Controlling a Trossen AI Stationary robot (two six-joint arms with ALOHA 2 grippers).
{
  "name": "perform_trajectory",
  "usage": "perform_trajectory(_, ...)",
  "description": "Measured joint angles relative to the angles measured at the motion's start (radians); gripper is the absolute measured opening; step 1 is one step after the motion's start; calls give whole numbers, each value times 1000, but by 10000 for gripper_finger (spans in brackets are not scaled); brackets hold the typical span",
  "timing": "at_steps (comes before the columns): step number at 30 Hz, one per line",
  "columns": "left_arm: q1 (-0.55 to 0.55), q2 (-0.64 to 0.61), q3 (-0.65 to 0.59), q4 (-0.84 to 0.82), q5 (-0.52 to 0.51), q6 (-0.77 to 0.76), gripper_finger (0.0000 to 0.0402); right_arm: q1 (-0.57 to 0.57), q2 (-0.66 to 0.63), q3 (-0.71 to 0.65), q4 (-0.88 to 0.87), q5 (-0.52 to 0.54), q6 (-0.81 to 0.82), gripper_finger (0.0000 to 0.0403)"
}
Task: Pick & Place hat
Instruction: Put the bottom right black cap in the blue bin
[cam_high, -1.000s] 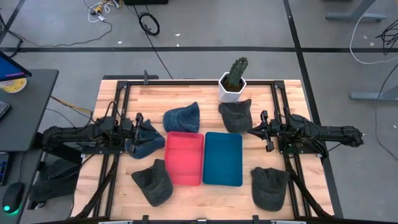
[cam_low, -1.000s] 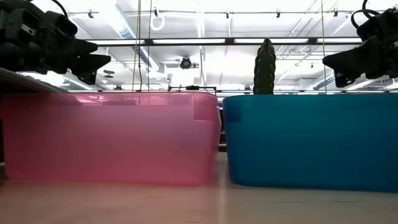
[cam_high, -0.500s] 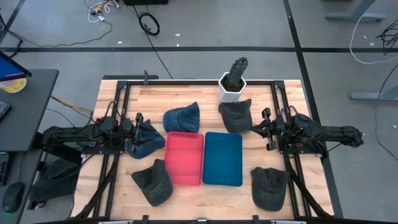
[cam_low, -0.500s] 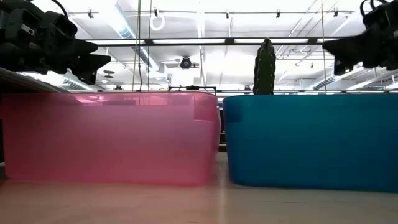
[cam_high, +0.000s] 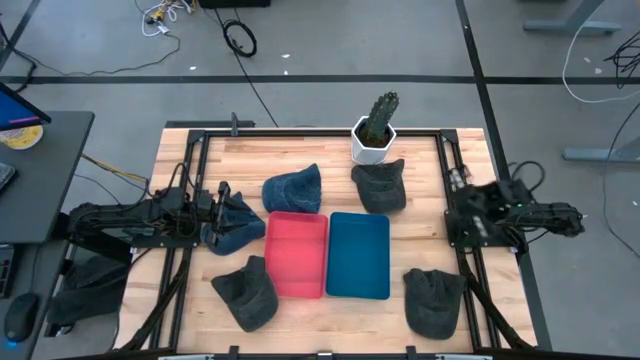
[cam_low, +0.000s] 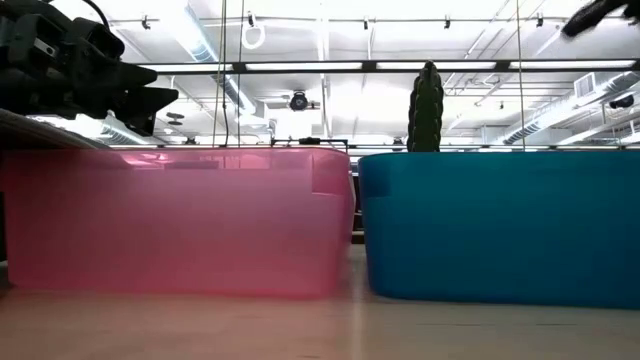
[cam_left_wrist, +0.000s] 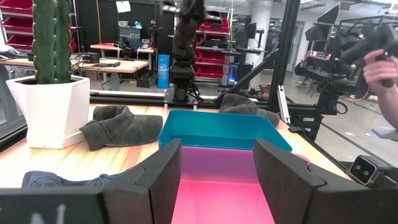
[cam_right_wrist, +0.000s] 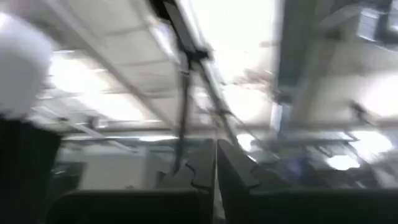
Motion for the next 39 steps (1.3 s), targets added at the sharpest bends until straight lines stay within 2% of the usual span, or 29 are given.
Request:
perform_trajectory(2, 0, 0, 0, 0, 0, 0, 204, 0, 0, 54, -19, -68, 16, 21)
perform_trajectory(6, 0, 0, 0, 0, 0, 0, 204, 0, 1, 210, -137, -117, 110, 21)
perform_trajectory(9, 0, 0, 0, 0, 0, 0, 204, 0, 7, 363, -275, -170, 52, 21)
perform_trajectory(11, 0, 0, 0, 0, 0, 0, 204, 0, 23, 481, -410, -169, 13, 21)
perform_trajectory(15, 0, 0, 0, 0, 0, 0, 204, -1, 90, 734, -711, -97, -42, 21)
perform_trajectory(21, 0, 0, 0, 0, 0, 0, 204, -19, 282, 1106, -1151, 6, -60, 21)
perform_trajectory(27, 0, 0, 0, 0, 0, 0, 204, -85, 530, 1439, -1543, 26, -30, 21)
perform_trajectory(30, 0, 0, 0, 0, 0, 0, 204, -109, 653, 1593, -1737, 68, 5, 21)
perform_trajectory(35, 0, 0, 0, 0, 0, 0, 204, -114, 849, 1840, -2082, 70, 78, 21)
perform_trajectory(39, 0, 0, 0, 0, 0, 0, 204, -113, 975, 1968, -2432, 100, 197, 21)
